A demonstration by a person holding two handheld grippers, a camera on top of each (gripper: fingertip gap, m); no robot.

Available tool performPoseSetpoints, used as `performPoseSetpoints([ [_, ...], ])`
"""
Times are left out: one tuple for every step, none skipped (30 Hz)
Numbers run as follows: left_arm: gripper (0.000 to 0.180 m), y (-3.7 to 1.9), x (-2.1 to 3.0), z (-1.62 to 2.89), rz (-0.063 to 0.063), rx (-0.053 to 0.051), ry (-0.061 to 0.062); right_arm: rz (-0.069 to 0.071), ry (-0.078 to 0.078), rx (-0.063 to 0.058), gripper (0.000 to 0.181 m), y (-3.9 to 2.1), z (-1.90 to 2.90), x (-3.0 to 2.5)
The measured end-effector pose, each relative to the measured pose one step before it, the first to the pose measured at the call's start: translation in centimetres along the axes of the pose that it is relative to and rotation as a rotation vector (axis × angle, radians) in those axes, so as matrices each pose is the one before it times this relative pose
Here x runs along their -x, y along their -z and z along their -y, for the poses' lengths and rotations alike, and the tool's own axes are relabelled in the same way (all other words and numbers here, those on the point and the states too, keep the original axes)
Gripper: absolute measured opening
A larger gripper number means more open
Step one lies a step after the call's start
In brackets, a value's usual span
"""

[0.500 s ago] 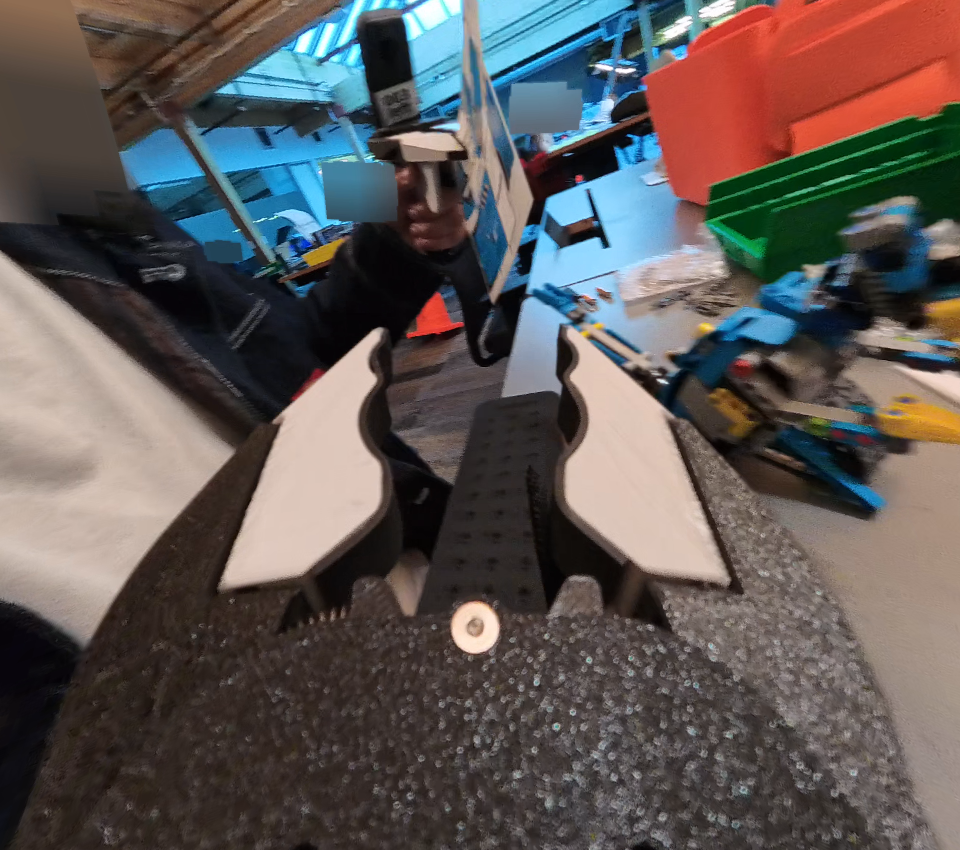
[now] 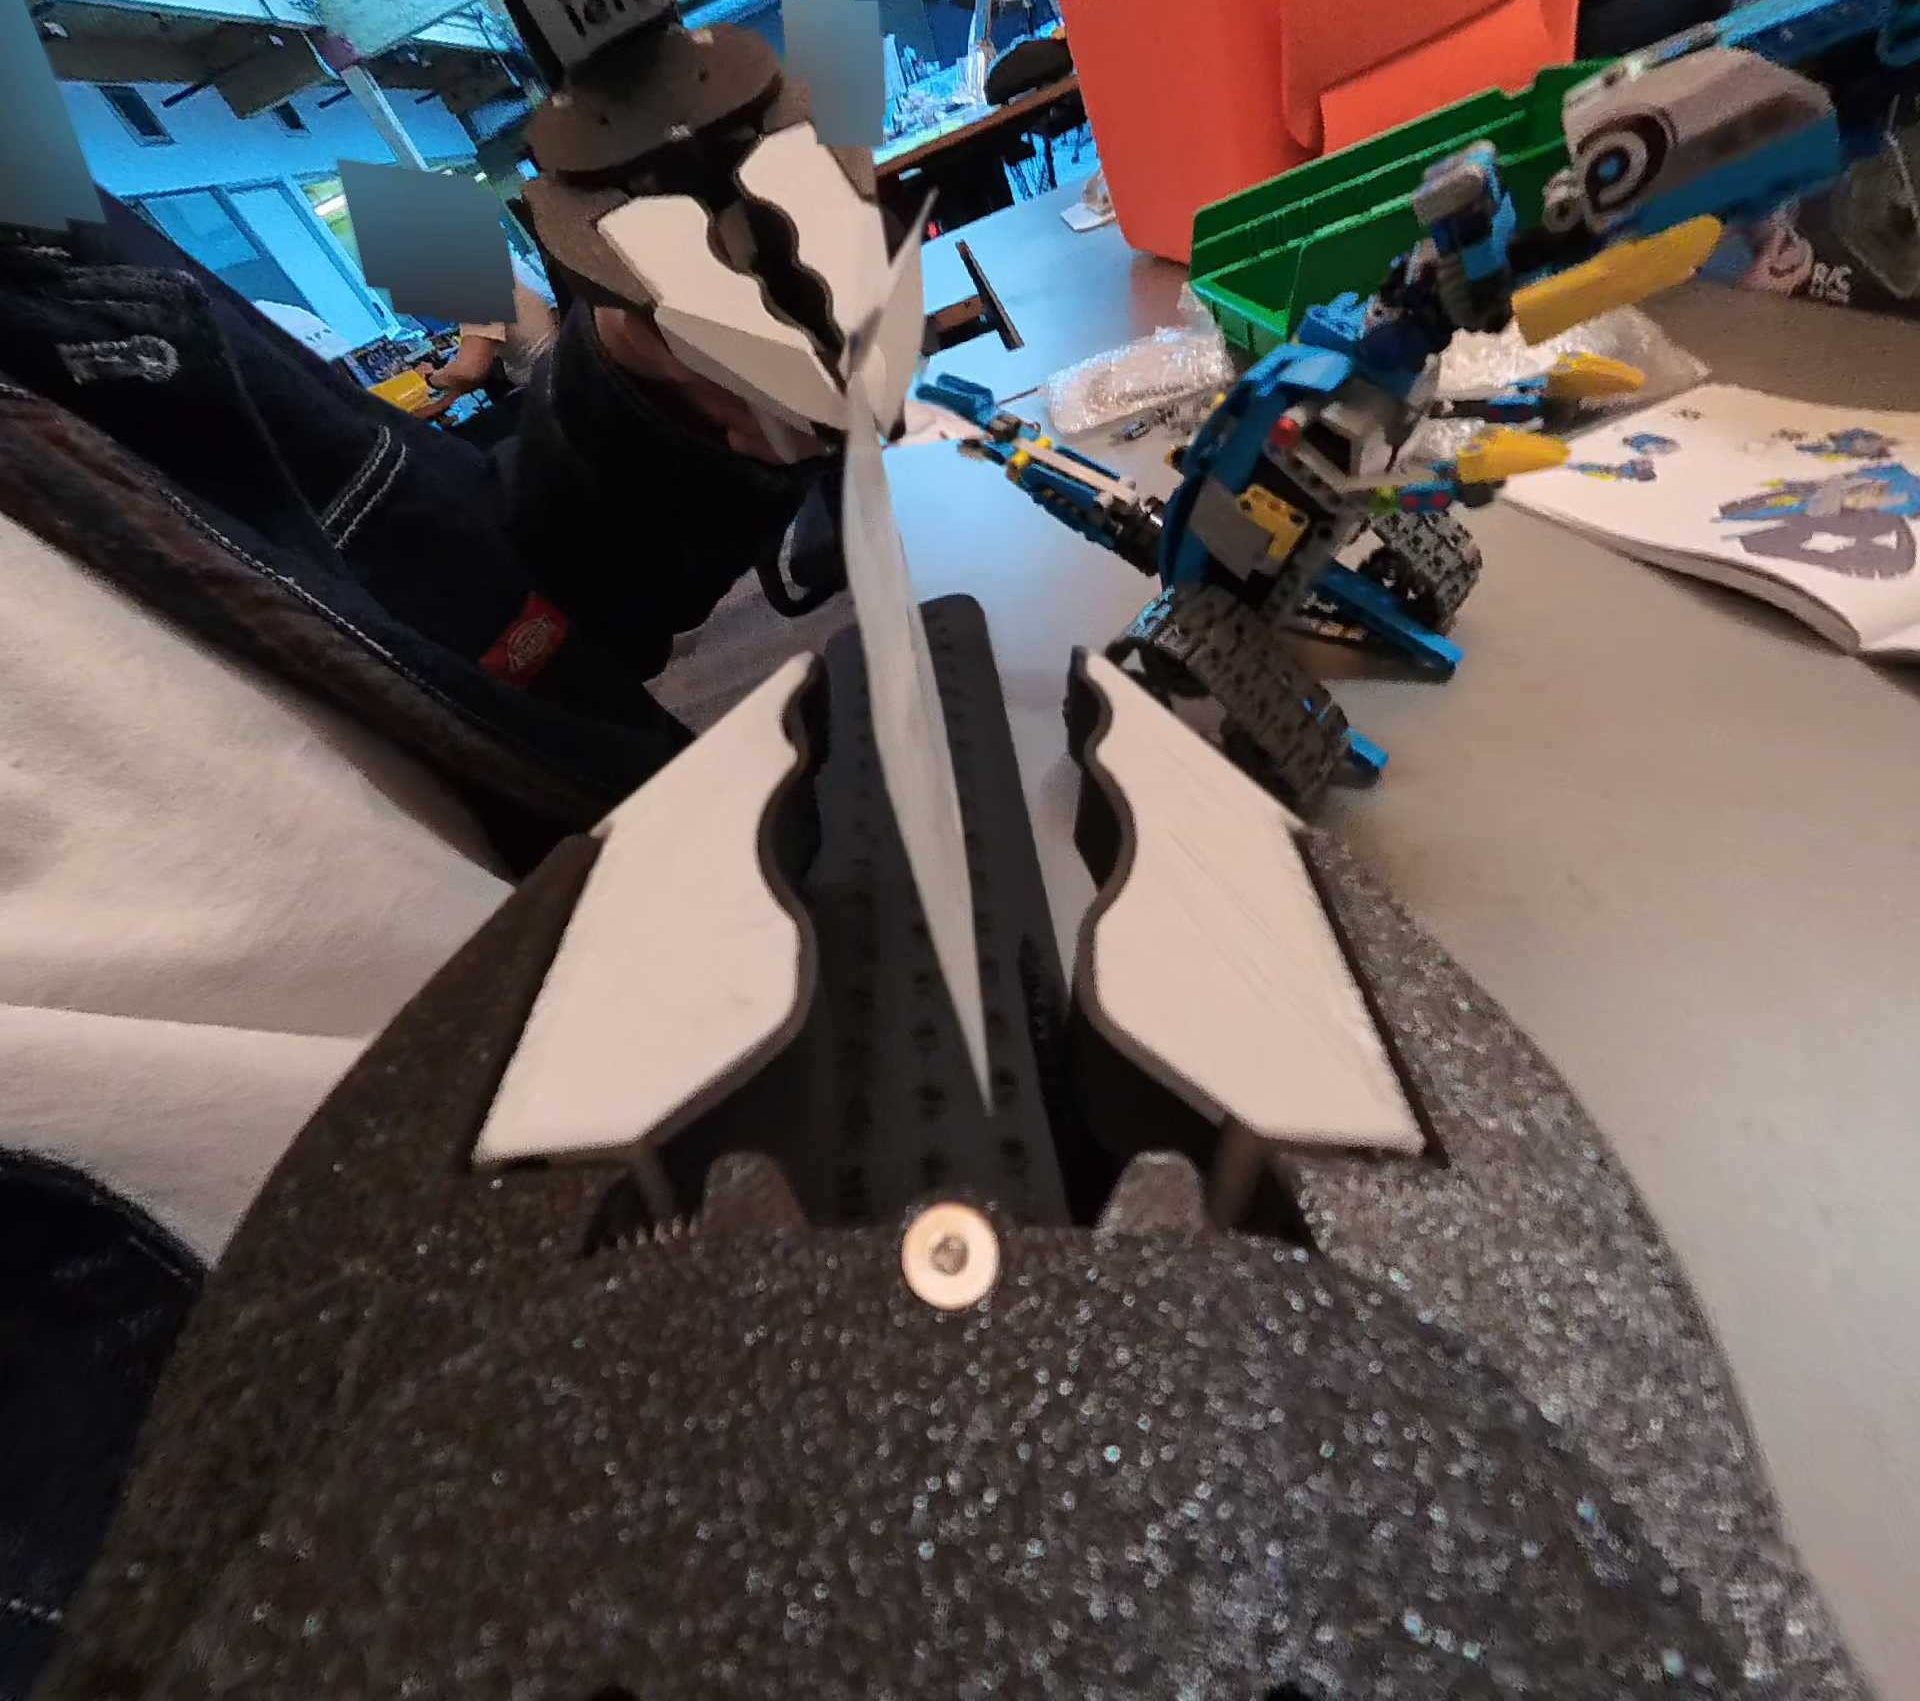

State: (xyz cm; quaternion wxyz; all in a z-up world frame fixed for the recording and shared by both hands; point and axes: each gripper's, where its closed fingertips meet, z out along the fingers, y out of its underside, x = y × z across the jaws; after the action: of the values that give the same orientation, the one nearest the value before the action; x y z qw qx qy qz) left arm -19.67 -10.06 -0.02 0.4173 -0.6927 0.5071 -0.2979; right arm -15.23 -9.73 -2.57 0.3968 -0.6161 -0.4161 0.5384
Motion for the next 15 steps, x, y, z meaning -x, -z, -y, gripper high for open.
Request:
performPoseSetpoints([
  [0.000, -0.342, 0.314, 0.133, 0.0153, 0.0008, -0.0108, -0.0099, -0.0058, 0.0153, 0.042, 0.229, -0.283, -0.297],
  [0.000, -0.258, 0.464, 0.070, 0.0268, 0.0028, -0.0106, -0.0160, -0.0039, 0.0129, 0.035, 0.233, -0.218, -0.407],
  [0.002, -0.195, 0.593, 0.007, 0.0366, 0.0060, -0.0098, -0.0157, -0.0033, 0.0057, 0.023, 0.267, -0.116, -0.426],
  [0.005, -0.137, 0.715, -0.022, 0.0463, 0.0050, -0.0083, -0.0053, -0.0066, -0.0039, 0.015, 0.271, 0.019, -0.299],
  [0.011, -0.072, 0.881, -0.014, 0.0574, 0.0004, -0.0030, 0.0093, -0.0102, -0.0133, 0.001, 0.296, 0.155, -0.079],
  [0.019, 0.023, 1.074, 0.001, 0.0677, -0.0053, 0.0094, 0.0110, -0.0193, -0.0267, 0.000, 0.316, 0.340, -0.111],
  [0.025, 0.084, 1.137, -0.017, 0.0675, -0.0104, 0.0231, 0.0030, -0.0381, -0.0285, 0.000, 0.320, 0.387, -0.353],
  [0.030, 0.123, 0.932, -0.079, 0.0517, -0.0144, 0.0302, 0.0060, -0.0496, -0.0254, 0.000, 0.299, 0.319, -0.434],
  [0.035, 0.130, 0.693, -0.133, 0.0350, -0.0185, 0.0346, 0.0064, -0.0590, -0.0249, 0.000, 0.302, 0.283, -0.521],
  [0.038, 0.134, 0.445, -0.203, 0.0184, -0.0206, 0.0401, 0.0040, -0.0637, -0.0232, 0.000, 0.315, 0.230, -0.604],
  [0.044, 0.083, 0.155, -0.317, -0.0023, -0.0165, 0.0479, 0.0085, -0.0592, -0.0268, 0.000, 0.299, 0.288, -0.504],
  [0.052, -0.022, -0.120, -0.505, -0.0198, -0.0077, 0.0596, 0.0250, -0.0498, -0.0312, 0.000, 0.285, 0.372, -0.150],
  [0.060, -0.168, -0.279, -0.625, -0.0309, -0.0024, 0.0709, 0.0427, -0.0383, -0.0294, 0.000, 0.220, 0.388, 0.269],
  [0.065, -0.281, -0.478, -0.592, -0.0435, -0.0078, 0.0766, 0.0525, -0.0327, -0.0260, 0.000, 0.142, 0.383, 0.547],
  [0.068, -0.396, -0.746, -0.566, -0.0634, -0.0119, 0.0783, 0.0512, -0.0314, -0.0205, 0.000, 0.076, 0.312, 0.578],
])
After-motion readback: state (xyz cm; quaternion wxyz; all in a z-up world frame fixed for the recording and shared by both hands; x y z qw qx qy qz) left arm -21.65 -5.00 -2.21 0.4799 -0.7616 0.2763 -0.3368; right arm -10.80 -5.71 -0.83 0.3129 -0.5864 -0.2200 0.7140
